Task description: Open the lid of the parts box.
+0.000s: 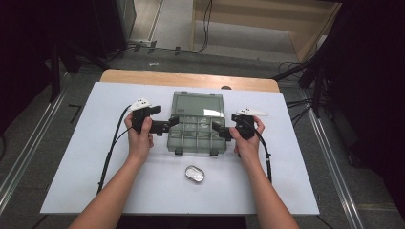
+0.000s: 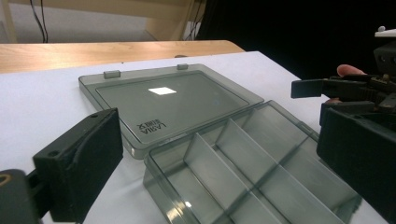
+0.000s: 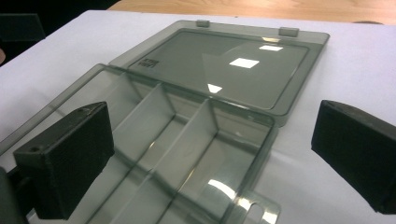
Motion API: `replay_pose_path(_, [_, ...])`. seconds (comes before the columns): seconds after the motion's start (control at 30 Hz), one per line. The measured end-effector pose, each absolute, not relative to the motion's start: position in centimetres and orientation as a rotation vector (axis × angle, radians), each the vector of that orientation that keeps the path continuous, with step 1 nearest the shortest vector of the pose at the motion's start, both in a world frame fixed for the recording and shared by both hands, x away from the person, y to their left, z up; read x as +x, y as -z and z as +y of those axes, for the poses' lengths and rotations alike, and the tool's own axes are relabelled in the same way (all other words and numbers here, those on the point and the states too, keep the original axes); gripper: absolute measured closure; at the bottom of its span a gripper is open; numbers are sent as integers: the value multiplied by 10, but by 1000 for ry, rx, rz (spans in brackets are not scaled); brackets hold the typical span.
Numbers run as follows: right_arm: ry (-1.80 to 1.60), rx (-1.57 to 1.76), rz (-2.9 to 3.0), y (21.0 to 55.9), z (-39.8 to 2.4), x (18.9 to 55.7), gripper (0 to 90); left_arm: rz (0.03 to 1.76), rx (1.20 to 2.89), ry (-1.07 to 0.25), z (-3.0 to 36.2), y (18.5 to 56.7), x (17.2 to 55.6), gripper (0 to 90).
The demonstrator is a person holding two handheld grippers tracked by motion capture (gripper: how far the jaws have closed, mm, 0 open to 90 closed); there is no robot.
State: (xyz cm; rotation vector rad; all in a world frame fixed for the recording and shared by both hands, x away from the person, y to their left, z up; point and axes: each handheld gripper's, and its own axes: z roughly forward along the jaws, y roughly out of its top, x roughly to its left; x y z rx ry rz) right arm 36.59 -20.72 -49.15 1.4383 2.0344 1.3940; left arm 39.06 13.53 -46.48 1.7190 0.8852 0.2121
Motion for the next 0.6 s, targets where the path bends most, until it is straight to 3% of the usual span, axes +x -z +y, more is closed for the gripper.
replay_pose_path(0.6, [-1378,1299,2028,483,-208,324,0,862,1735,-313,175,467,346,0])
